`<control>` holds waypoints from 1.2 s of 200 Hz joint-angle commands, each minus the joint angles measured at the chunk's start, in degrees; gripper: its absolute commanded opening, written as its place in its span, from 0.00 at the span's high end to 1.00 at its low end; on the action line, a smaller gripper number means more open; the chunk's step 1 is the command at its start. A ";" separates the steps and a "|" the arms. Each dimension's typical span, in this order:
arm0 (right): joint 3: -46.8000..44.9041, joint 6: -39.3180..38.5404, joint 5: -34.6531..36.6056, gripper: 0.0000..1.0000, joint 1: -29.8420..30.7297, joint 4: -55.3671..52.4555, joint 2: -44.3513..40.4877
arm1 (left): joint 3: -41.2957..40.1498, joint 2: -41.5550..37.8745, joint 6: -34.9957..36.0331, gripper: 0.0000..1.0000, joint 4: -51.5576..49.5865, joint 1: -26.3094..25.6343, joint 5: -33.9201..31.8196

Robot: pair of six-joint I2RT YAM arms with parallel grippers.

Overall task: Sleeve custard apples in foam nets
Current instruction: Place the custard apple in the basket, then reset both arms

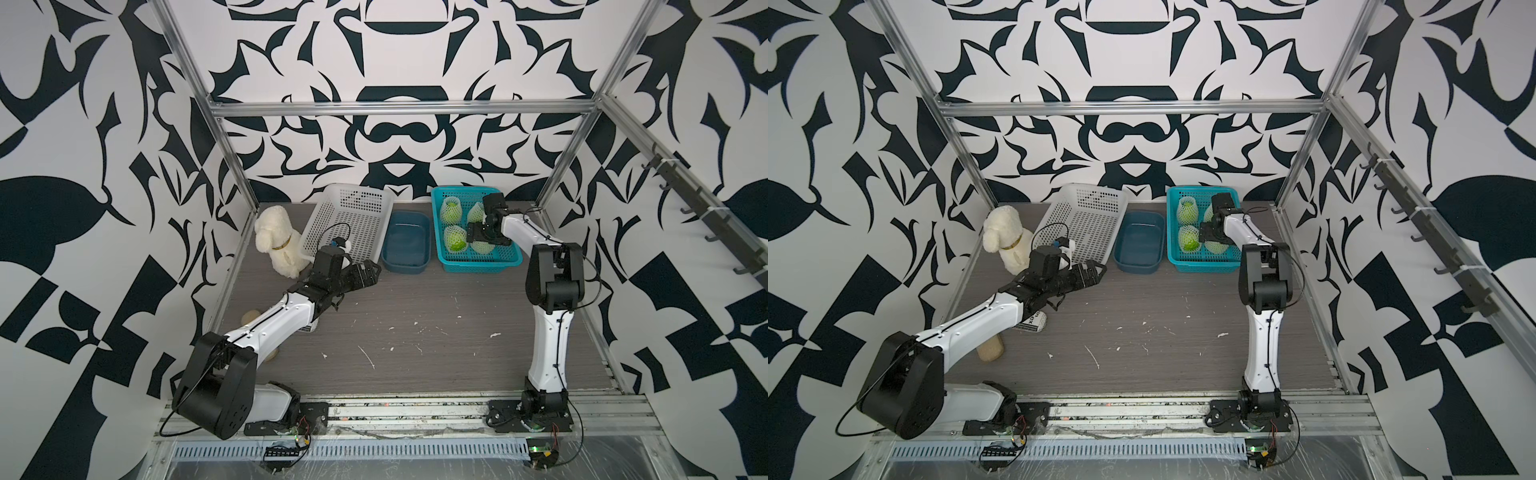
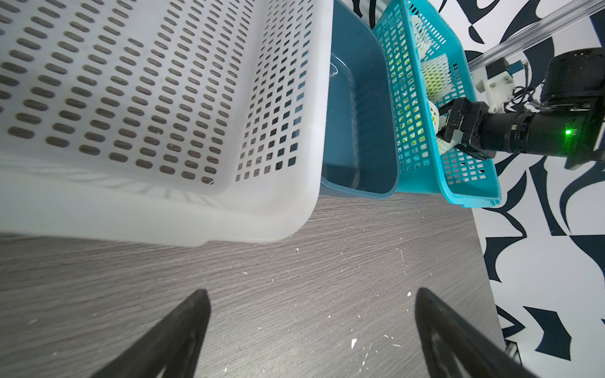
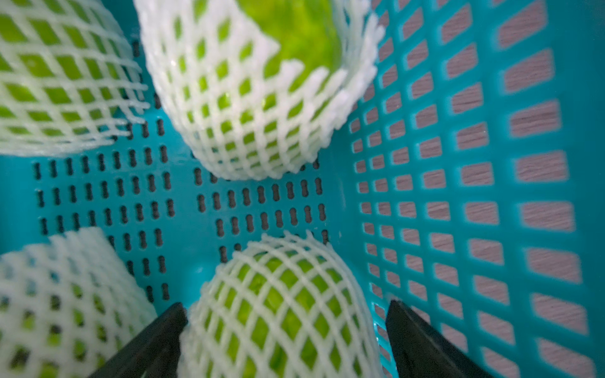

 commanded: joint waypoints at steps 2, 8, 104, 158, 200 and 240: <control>2.32 -0.64 1.52 0.01 0.42 -1.19 -4.28 | 0.87 -0.44 0.02 0.00 0.75 0.19 0.27; 2.45 -0.68 1.58 0.01 0.47 -1.28 -4.47 | 0.83 -0.44 0.01 0.00 0.75 0.25 0.24; 5.60 -0.72 1.63 0.01 1.07 -5.28 -9.99 | 0.38 -1.64 -0.25 0.01 0.84 0.23 -0.27; -0.39 -0.82 2.47 0.01 1.52 -4.73 -20.91 | 1.36 -4.00 4.19 0.00 -2.17 0.82 -5.87; -20.79 1.56 2.66 0.01 1.61 3.68 -39.61 | 1.22 -10.30 10.73 0.01 -6.17 5.62 -14.56; -46.88 1.28 7.69 0.01 1.61 17.99 -59.62 | -2.96 -14.07 13.76 0.01 -3.38 13.19 -21.20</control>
